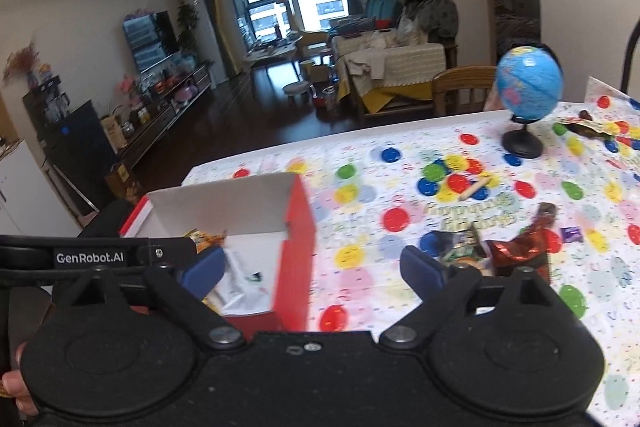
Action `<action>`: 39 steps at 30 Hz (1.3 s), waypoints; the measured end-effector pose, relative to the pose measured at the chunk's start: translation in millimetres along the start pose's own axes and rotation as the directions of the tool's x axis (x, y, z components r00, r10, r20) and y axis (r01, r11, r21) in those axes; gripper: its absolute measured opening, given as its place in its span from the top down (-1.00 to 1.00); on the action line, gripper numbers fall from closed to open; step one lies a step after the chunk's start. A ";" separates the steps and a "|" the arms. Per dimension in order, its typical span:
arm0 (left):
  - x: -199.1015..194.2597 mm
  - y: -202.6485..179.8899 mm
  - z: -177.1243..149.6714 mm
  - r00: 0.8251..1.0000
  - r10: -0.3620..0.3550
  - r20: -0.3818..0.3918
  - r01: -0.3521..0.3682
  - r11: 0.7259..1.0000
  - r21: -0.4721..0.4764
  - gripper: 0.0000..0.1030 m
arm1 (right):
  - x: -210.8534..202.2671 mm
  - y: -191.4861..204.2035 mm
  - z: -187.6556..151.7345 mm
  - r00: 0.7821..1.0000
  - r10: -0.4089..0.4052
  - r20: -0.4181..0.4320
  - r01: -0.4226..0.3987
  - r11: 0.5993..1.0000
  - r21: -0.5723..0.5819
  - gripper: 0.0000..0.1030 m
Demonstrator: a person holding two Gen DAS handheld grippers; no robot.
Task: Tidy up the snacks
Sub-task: 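Move both open tools back to the remaining snacks on the table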
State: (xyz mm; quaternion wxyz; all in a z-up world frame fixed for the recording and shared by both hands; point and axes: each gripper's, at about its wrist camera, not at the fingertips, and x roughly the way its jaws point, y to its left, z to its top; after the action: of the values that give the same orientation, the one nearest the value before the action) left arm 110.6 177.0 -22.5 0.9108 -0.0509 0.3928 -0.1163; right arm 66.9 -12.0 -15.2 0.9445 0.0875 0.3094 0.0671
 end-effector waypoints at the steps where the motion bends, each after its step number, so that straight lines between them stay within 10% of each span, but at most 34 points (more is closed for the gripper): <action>1: 2.6 -6.9 0.0 1.000 -0.004 -0.003 0.004 1.000 0.004 -0.44 | -0.7 -7.2 -0.3 1.000 -0.007 0.001 0.007 1.000 0.004 -0.85; 17: 63.8 -120.4 -9.8 0.997 -0.052 -0.064 0.053 0.998 0.016 -0.70 | -9.0 -133.8 -3.6 0.995 -0.102 -0.017 0.102 0.994 0.042 -0.89; 39: 180.3 -189.1 -6.7 0.972 0.071 -0.225 -0.080 0.996 -0.031 -0.76 | 56.8 -253.9 3.8 0.983 -0.129 -0.129 0.137 0.989 0.048 -0.72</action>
State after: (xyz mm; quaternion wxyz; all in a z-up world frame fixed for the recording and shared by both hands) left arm 193.0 -51.5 -119.2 0.8634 -0.0406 0.4967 -0.0787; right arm 133.0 -249.9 -97.2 0.9226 0.0891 0.3753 0.0003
